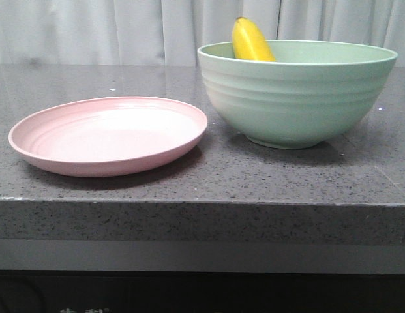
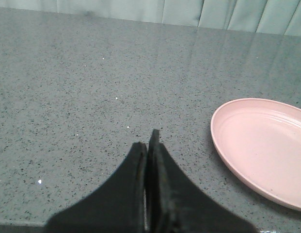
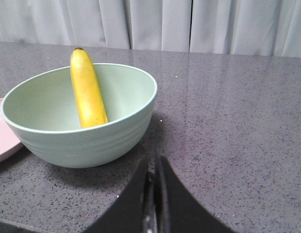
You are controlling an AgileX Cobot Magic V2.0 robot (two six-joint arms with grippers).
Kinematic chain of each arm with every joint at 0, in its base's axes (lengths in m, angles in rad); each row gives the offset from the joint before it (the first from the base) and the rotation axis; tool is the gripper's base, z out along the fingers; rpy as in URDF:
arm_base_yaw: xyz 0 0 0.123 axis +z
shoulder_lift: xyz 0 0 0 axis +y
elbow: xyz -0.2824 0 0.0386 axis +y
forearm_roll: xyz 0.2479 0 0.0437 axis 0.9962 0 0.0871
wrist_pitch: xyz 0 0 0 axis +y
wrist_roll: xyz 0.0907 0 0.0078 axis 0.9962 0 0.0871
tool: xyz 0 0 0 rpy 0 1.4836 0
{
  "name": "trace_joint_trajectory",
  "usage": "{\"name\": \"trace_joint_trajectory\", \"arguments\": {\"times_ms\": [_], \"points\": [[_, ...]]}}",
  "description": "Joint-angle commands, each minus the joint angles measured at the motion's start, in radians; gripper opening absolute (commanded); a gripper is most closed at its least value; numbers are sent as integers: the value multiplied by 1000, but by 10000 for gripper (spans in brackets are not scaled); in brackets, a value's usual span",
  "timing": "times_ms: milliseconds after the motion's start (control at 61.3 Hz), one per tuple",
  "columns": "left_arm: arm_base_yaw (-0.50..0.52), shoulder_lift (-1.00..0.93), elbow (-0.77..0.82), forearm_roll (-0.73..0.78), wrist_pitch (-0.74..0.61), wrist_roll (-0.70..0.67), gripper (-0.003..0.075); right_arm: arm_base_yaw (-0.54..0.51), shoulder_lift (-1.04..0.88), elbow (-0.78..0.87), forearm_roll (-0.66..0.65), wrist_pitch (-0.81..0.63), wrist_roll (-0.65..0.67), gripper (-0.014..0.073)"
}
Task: Transfer banana from pink plate to green bowl
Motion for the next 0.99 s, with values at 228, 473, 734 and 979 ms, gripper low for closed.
{"name": "trace_joint_trajectory", "arguments": {"times_ms": [228,473,734,979], "points": [[10,-47,44,13,-134,0,-18,-5,9,-25,8,-86,-12,-59],[78,-284,293,-37,-207,1,-18,-5,9,-25,8,-86,-12,-59],[121,-287,433,-95,-359,1,-18,-5,8,-25,8,-84,-12,-59],[121,-285,433,-95,-361,1,-18,-5,8,-25,8,-83,-12,-59]]}}
